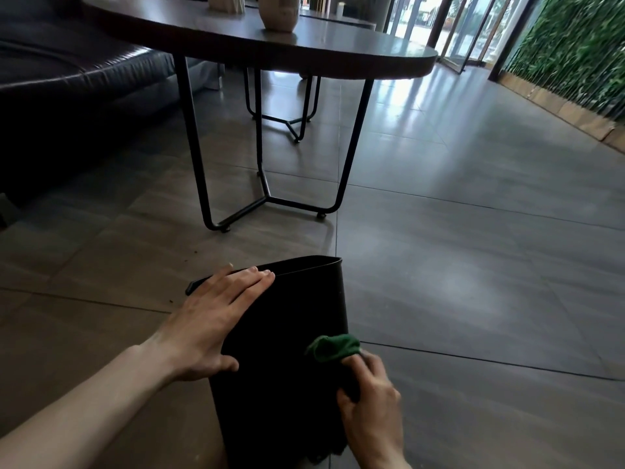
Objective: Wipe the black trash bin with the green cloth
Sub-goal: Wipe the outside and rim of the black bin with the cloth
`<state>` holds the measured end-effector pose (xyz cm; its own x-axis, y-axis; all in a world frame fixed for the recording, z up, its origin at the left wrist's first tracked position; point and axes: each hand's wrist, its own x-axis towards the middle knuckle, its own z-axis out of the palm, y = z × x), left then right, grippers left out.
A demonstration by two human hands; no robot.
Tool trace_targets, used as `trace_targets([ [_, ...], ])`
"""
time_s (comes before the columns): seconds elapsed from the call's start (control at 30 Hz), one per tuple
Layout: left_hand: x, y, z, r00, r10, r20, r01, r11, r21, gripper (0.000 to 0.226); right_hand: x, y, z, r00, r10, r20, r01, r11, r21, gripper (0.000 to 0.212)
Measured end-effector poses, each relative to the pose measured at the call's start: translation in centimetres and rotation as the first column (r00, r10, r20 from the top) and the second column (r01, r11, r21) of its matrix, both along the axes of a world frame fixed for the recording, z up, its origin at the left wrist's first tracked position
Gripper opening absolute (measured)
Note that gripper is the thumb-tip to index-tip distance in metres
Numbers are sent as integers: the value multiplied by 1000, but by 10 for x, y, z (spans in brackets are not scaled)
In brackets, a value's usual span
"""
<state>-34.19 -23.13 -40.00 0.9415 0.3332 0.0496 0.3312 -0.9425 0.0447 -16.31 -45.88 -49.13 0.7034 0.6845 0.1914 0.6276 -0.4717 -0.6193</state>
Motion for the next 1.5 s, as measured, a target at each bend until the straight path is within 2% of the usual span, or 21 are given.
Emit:
trace_targets([
  [0.13, -3, -2, 2, 998, -67, 12, 67, 998, 13, 145, 43, 17, 63, 991, -88, 96, 68, 980, 189, 48],
  [0.2, -7, -2, 4, 994, -107, 5, 107, 994, 23, 147, 72, 30, 96, 983, -59, 174, 27, 983, 184, 50],
  [0.37, -21, 5, 6, 987, -163, 14, 162, 986, 30, 141, 127, 55, 136, 935, 205, 289, -175, 977, -126, 61],
  [0.43, -27, 6, 5, 987, -158, 35, 157, 987, 32, 136, 130, 61, 136, 889, 381, 255, -310, 909, -279, 53],
  [0.5, -33, 9, 3, 987, -148, 68, 146, 988, 41, 128, 124, 65, 130, 815, 556, 162, -454, 787, -419, 47],
  [0.57, -37, 11, 2, 986, -138, 91, 134, 990, 51, 121, 120, 64, 131, 767, 635, 88, -531, 707, -468, 45],
  [0.7, -43, 15, 0, 986, -125, 109, 120, 991, 55, 115, 116, 59, 147, 714, 700, -8, -613, 620, -490, 37],
  [0.83, -46, 20, -1, 987, -114, 112, 110, 993, 38, 120, 100, 58, 159, 641, 768, 8, -643, 542, -541, 15],
  [0.93, -48, 24, -1, 991, -77, 110, 76, 997, 16, 124, 88, 55, 165, 614, 788, 42, -648, 534, -543, 12],
  [1.03, -41, 21, 7, 984, -73, 160, 68, 997, 34, 113, 78, 54, 174, 619, 783, 66, -652, 558, -513, 15],
  [1.1, -29, 13, 17, 966, -83, 244, 80, 997, 22, 101, 74, 57, 181, 642, 761, 93, -638, 597, -486, 17],
  [1.23, 8, -20, 34, 909, -111, 402, 163, 982, -96, 89, 66, 69, 190, 698, 697, 165, -556, 673, -488, 21],
  [1.37, 22, -32, 22, 916, -144, 374, 190, 978, -89, 84, 57, 79, 188, 726, 647, 231, -483, 719, -500, 24],
  [1.5, 20, -14, 21, 925, -154, 347, 189, 980, -70, 90, 51, 86, 182, 720, 646, 253, -481, 728, -488, 30],
])
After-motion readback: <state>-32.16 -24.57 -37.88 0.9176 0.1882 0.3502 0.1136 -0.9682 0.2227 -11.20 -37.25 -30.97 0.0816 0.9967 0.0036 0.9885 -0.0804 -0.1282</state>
